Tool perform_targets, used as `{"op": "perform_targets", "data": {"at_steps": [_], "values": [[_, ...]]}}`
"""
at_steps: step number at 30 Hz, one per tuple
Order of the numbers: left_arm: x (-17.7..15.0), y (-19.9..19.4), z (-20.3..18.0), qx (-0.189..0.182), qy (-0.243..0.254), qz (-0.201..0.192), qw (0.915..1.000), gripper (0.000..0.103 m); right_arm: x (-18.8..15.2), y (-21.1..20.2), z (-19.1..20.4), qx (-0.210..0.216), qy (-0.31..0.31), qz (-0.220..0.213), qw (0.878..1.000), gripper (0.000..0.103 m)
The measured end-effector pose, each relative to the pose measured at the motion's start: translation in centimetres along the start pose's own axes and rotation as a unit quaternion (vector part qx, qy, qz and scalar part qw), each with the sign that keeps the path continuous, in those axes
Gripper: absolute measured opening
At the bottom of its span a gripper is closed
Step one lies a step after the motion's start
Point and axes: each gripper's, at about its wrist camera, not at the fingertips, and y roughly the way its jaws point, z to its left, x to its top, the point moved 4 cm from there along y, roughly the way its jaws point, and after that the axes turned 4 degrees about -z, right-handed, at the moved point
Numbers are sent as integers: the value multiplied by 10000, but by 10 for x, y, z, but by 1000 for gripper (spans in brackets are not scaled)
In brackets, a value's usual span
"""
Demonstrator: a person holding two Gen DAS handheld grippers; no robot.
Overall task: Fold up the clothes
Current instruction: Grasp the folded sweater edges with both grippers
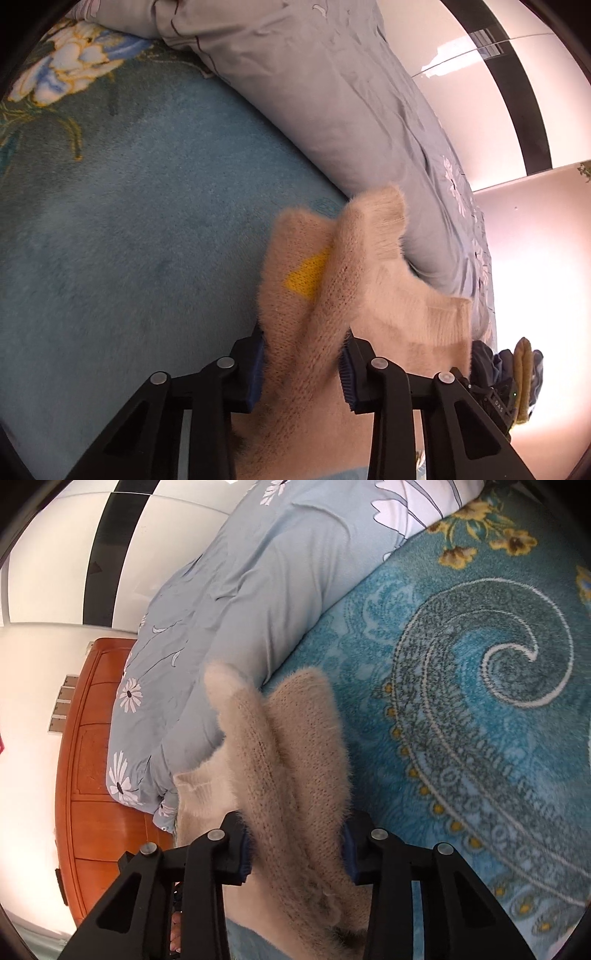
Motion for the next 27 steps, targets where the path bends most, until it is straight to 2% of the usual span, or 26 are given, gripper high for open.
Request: {"op": "perform_targets", "data": {"at_steps": [5,10,15,19,23,27], "values": [[-42,-42,-8,-109,189,122,9997,34,-16,-39,6,138,-214,55,9997,38],[-103,-80,-5,-326,339,188,9987,34,-47,-86,4,277,-399,48,9988,38],[-171,-86,4,-324,459,317,9979,34,-77,-114,-24,161,-334,101,9993,38],[-183,-69,29,-55,160,528,9985,34,-94,-108,-62,-65,183,267,9995,38],[-149,-36,22,-115,-187,531,9983,34,-99,-101,-80,-214,356,290,9987,38],[-140,-19,11,8,-37,490,9988,38,-101,-96,-86,-361,281,288,9985,38]]}}
